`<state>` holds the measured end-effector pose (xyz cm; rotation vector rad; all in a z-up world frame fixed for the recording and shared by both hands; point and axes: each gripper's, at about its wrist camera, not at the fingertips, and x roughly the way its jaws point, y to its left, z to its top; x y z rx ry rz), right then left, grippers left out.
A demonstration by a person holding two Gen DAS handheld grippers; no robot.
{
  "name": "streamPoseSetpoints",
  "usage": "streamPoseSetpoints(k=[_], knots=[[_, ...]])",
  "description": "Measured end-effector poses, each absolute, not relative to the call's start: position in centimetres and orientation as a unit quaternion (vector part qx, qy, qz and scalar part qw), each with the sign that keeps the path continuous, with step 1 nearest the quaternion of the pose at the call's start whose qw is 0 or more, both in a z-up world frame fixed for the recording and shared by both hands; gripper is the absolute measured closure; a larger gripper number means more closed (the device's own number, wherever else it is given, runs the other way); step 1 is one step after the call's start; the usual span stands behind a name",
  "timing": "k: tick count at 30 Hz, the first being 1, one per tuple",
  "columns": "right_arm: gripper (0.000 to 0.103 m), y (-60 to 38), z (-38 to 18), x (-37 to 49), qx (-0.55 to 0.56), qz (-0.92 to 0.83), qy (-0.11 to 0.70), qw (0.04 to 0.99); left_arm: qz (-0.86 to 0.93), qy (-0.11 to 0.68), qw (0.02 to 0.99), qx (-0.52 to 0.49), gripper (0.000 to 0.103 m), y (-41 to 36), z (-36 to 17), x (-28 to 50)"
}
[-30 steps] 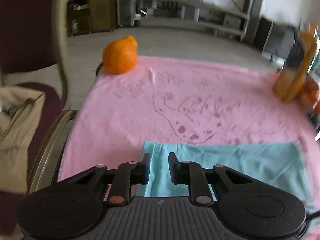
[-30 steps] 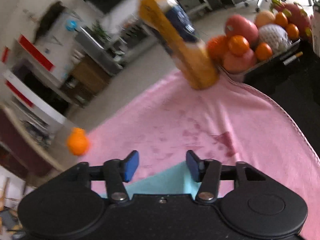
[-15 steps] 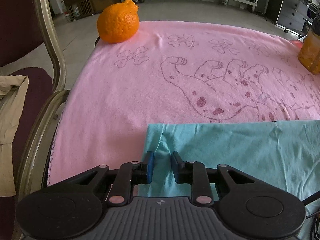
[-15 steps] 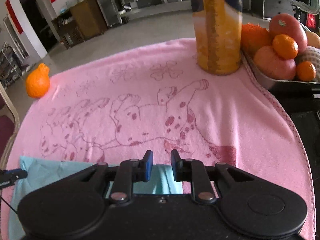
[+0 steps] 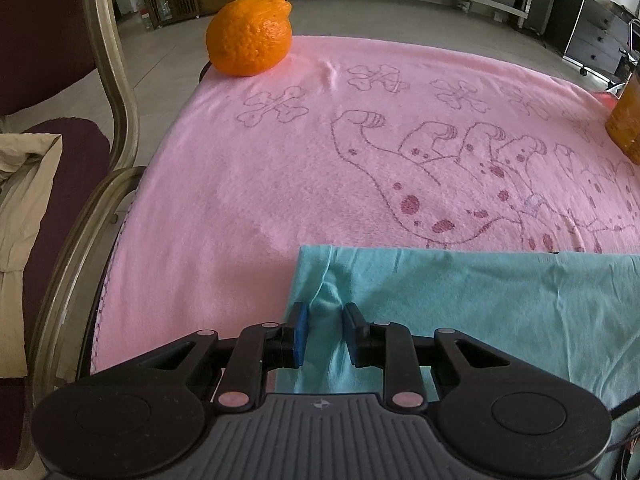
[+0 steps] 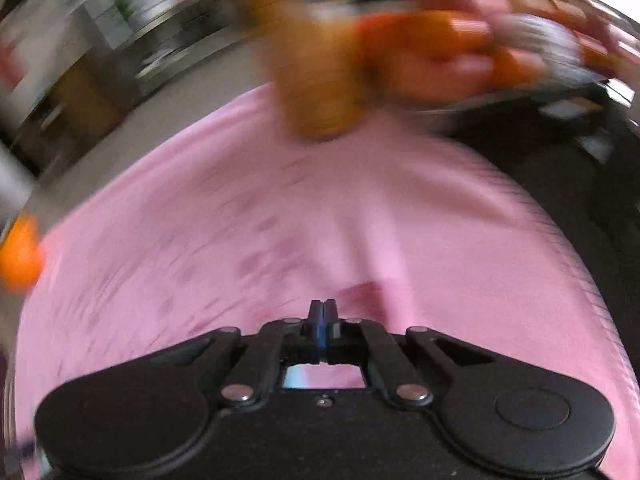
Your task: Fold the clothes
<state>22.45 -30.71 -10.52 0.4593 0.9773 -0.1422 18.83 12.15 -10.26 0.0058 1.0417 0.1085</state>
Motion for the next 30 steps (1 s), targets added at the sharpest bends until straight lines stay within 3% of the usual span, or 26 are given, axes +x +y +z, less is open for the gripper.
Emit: streamPoseSetpoints(k=[4,6,7,9,12,17,19,20,26,29,30], knots=[[0.096,-33.7,-10.7,21.4,0.288,-0.048,0.464,0.836,0.045,0.484,0.874,-0.004,0.078,12.4,-9.6,18.3],[0.078,-33.8,-10.7,20.9,0.319,-0.017,0.462,0.827,0.046,0.461,0.886,-0.03,0.078,13.2,-8.5,18.0],[0.075,-33.6,-10.7,20.8,0.326,-0.012,0.462,0.825,0.047,0.449,0.891,-0.043,0.077,13.5,-7.9,17.8],[0.068,-33.3,-10.9,20.8,0.332,-0.01,0.464,0.821,0.052,0.428,0.9,-0.07,0.063,14.5,-6.9,17.5],[0.057,-32.9,-11.1,20.9,0.338,-0.01,0.466,0.817,0.07,0.426,0.894,-0.119,0.063,16.6,-7.0,18.0],[0.058,-32.6,-11.8,21.4,0.347,-0.016,0.469,0.812,0.055,0.455,0.876,-0.153,0.064,17.6,-9.2,19.5],[0.064,-32.6,-12.1,21.5,0.354,-0.015,0.469,0.809,0.041,0.46,0.874,-0.152,0.064,17.3,-9.6,20.0],[0.069,-32.6,-12.3,21.5,0.357,-0.014,0.47,0.807,0.033,0.463,0.873,-0.154,0.066,17.1,-9.8,20.3],[0.074,-31.8,-12.8,22.1,0.364,0.002,0.473,0.803,0.003,0.469,0.873,-0.132,0.095,15.5,-10.5,20.6],[0.083,-31.2,-12.9,22.4,0.36,0.012,0.478,0.801,0.009,0.457,0.884,-0.101,0.099,14.4,-10.2,20.1],[0.091,-30.9,-12.9,22.4,0.354,0.013,0.479,0.803,0.019,0.452,0.887,-0.092,0.099,14.2,-9.9,19.9]])
